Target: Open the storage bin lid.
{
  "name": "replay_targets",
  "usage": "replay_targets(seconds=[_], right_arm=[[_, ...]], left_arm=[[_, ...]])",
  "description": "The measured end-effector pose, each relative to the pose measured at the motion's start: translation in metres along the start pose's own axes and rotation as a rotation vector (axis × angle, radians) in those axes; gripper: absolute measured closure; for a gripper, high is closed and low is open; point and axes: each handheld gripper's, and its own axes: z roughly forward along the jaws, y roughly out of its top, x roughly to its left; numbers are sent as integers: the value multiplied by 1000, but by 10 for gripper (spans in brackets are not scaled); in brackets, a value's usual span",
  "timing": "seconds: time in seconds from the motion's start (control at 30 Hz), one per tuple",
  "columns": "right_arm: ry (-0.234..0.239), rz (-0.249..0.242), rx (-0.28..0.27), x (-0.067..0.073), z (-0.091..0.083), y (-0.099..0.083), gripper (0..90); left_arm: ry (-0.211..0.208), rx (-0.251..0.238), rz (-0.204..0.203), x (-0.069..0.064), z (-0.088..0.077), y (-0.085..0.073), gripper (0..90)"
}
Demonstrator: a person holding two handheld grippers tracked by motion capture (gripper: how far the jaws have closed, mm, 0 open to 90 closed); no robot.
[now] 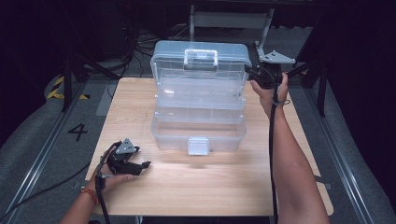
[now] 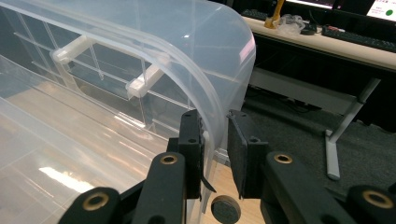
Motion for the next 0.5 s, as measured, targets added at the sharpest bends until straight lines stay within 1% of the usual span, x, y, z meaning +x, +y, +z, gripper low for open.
replay_targets(seconds=[0.13,0.27,0.4,0.5], right_arm=[[7,18,-1,-3,2,0,770],[4,17,5,-3,4,2,771],[7,34,8,-5,8,3,774],[7,37,10,-6,10,4,775]], left_arm=[[0,0,0,0,0,0,224],[0,0,0,0,0,0,223],[1,0,1,0,0,0,224],[2,-1,1,0,0,0,224]])
